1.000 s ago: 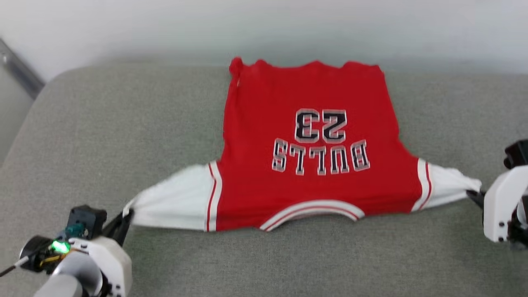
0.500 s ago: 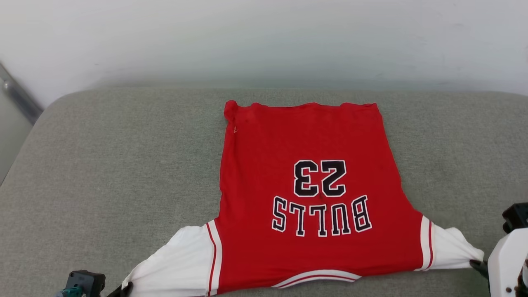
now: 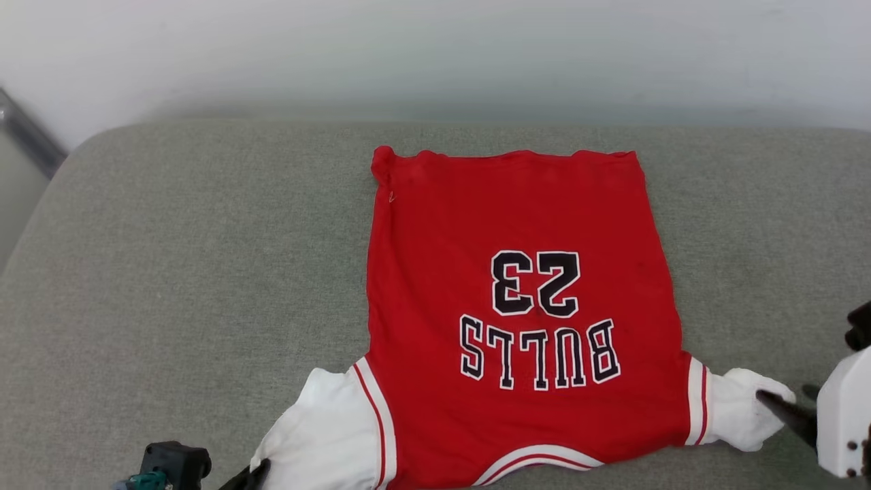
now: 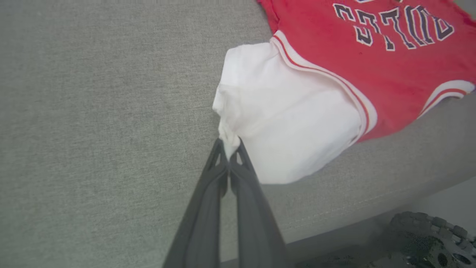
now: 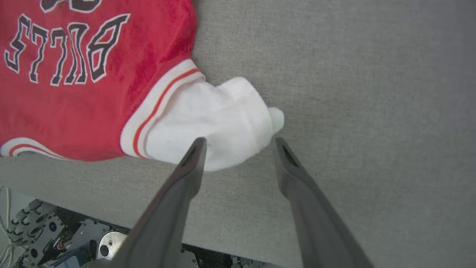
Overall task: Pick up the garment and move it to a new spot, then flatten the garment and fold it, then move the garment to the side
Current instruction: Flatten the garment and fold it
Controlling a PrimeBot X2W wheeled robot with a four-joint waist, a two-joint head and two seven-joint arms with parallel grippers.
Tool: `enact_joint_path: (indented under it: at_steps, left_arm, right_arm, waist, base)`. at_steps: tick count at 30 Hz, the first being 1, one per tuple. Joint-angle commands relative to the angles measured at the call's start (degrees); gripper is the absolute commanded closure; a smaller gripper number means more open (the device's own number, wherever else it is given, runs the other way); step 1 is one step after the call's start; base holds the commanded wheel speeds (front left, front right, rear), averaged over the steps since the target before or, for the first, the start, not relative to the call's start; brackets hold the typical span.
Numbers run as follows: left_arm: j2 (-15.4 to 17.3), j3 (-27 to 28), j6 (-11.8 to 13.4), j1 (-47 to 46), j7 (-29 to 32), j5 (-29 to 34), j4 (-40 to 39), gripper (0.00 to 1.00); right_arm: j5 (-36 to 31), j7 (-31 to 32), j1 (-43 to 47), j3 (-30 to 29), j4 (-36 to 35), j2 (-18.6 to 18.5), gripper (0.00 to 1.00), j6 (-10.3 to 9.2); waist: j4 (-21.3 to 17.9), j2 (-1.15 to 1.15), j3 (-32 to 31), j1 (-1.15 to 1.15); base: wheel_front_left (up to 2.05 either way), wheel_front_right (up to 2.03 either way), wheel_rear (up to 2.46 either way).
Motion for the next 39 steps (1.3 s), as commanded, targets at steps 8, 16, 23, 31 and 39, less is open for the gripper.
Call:
enact_joint_path:
  at_steps: [8,16,23,31,39]
  left_arm:
    - [0.47,-1.07,-0.67,0.55,2.94,-1.81,-11.04,1.0]
    - [-0.29,-3.33,-1.85,-4.44,4.07,1.66,-17.13,1.0]
    - [-2.69,-5.53,-3.19,-8.21,3.65,3.55,-19.32,1.0]
    - [-5.72,-6.45,-4.3,-11.91,1.84,4.17,-18.58,1.0]
    - [-7.06,-6.77,-5.08,-12.72,-0.01,3.97,-16.83,1.0]
  right_arm:
    - [-0.92,7.73,-11.86,-5.42,-6.69,0.52,0.0,-0.01]
    - [-7.13,15.93,-31.42,-9.12,-0.97,0.41,0.0,-0.01]
    - [-14.38,18.71,-45.85,-11.04,7.43,-1.21,0.0,-0.01]
    - [-23.1,18.64,-54.98,-12.78,16.81,-2.15,0.0,-0.01]
    - [-26.04,20.9,-52.58,-14.56,20.44,-0.06,0.0,-0.01]
  waist:
    - [5.37,0.0,8.22,0.0]
    - [12.84,0.0,18.73,0.0]
    - [18.51,0.0,25.73,0.0]
    - [23.74,0.0,29.74,0.0]
    - [25.08,0.0,30.95,0.0]
  base:
    - [0.0,0.0,0.0]
    - [0.0,0.0,0.0]
    - [0.0,0.0,0.0]
    - [0.0,0.0,0.0]
    - [0.0,0.0,0.0]
